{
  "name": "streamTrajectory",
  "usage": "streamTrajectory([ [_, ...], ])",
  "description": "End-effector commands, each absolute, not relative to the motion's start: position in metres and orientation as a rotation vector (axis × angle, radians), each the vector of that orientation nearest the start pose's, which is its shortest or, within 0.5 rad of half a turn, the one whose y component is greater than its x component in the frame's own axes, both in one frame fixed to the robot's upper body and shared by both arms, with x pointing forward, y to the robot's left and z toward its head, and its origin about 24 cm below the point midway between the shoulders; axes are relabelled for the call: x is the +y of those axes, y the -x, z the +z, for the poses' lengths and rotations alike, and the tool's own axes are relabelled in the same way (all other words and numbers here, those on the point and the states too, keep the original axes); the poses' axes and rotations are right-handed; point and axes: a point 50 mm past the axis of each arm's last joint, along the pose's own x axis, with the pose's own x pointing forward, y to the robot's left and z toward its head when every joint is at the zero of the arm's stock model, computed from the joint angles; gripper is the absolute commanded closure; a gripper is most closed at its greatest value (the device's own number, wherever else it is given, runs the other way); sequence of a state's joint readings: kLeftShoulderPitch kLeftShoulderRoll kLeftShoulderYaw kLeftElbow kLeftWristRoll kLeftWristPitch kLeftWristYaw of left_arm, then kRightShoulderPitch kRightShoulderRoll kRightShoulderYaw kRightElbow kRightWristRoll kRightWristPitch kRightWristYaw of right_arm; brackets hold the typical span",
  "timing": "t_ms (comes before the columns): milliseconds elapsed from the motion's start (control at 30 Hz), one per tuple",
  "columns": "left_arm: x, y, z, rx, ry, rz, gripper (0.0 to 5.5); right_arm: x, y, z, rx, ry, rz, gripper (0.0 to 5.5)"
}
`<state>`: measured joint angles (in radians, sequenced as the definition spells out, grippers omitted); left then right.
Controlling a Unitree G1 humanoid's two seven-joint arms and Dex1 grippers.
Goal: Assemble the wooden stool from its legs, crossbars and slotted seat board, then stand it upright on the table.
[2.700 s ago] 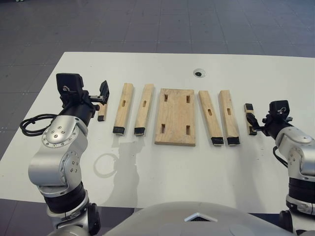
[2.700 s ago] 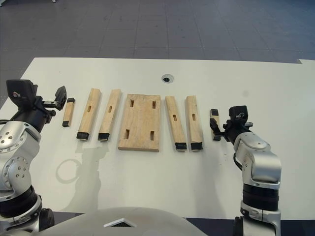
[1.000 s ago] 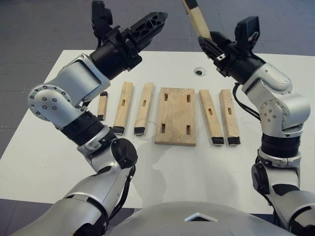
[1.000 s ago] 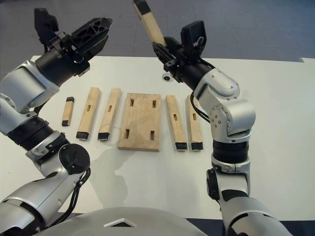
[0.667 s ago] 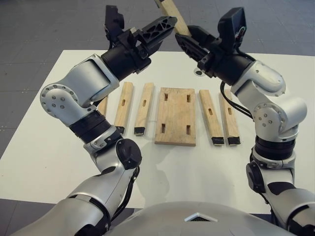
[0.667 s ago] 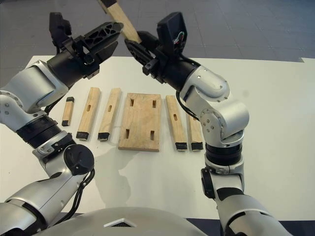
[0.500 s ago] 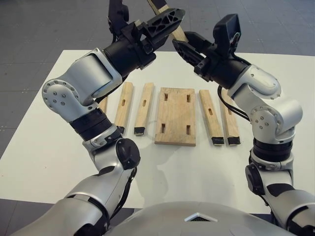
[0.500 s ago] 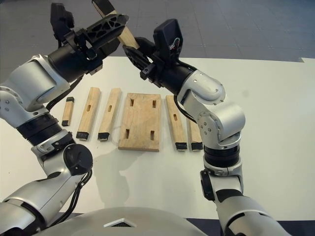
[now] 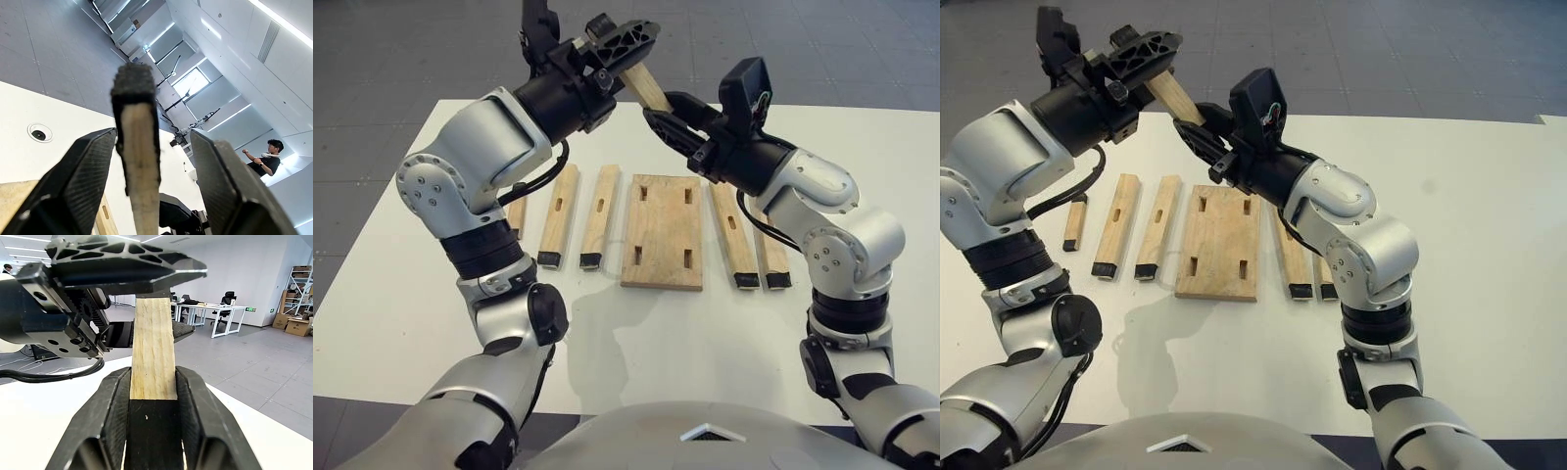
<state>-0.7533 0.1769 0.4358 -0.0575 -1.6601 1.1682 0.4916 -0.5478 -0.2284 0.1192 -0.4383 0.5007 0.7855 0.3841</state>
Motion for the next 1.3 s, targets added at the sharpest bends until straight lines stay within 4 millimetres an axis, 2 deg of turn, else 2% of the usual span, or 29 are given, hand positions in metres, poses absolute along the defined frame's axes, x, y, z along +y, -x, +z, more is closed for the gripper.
streamTrajectory([
  [33, 0.134, -0.302, 0.232, 0.326, 0.893, -0.700, 3.43, -0.074, -0.277, 0.203, -0.112, -0.006, 0.905, 4.21],
  [167, 0.134, -0.305, 0.234, 0.324, 0.911, -0.637, 4.19, -0.076, -0.278, 0.202, -0.109, 0.001, 0.902, 4.21],
  [367, 0.134, -0.307, 0.239, 0.316, 0.997, -0.574, 5.05, -0.076, -0.278, 0.202, -0.113, 0.014, 0.908, 4.21],
  [533, 0.128, -0.302, 0.245, 0.350, 1.078, -0.612, 5.05, -0.077, -0.278, 0.201, -0.115, 0.019, 0.905, 4.21],
  [667, 0.125, -0.301, 0.255, 0.346, 1.161, -0.629, 5.05, -0.077, -0.279, 0.194, -0.106, 0.061, 0.898, 4.21],
  [833, 0.123, -0.301, 0.258, 0.348, 1.168, -0.618, 5.03, -0.077, -0.280, 0.188, -0.097, 0.084, 0.895, 4.21],
  [867, 0.125, -0.300, 0.257, 0.352, 1.134, -0.602, 5.03, -0.077, -0.279, 0.187, -0.085, 0.081, 0.905, 4.21],
  [900, 0.125, -0.300, 0.255, 0.354, 1.105, -0.595, 5.03, -0.076, -0.277, 0.185, -0.069, 0.080, 0.924, 3.85],
  [1067, 0.120, -0.295, 0.255, 0.322, 0.983, -0.579, 5.06, -0.077, -0.275, 0.179, -0.029, 0.114, 0.942, 2.84],
  [1167, 0.126, -0.296, 0.250, 0.251, 0.744, -0.486, 5.06, -0.079, -0.277, 0.179, -0.031, 0.131, 0.915, 2.30],
  [1233, 0.138, -0.299, 0.236, 0.214, 0.545, -0.367, 5.06, -0.080, -0.279, 0.178, -0.034, 0.139, 0.901, 1.91],
  [1300, 0.151, -0.302, 0.222, 0.204, 0.438, -0.277, 5.06, -0.081, -0.279, 0.178, -0.035, 0.143, 0.893, 1.58],
])
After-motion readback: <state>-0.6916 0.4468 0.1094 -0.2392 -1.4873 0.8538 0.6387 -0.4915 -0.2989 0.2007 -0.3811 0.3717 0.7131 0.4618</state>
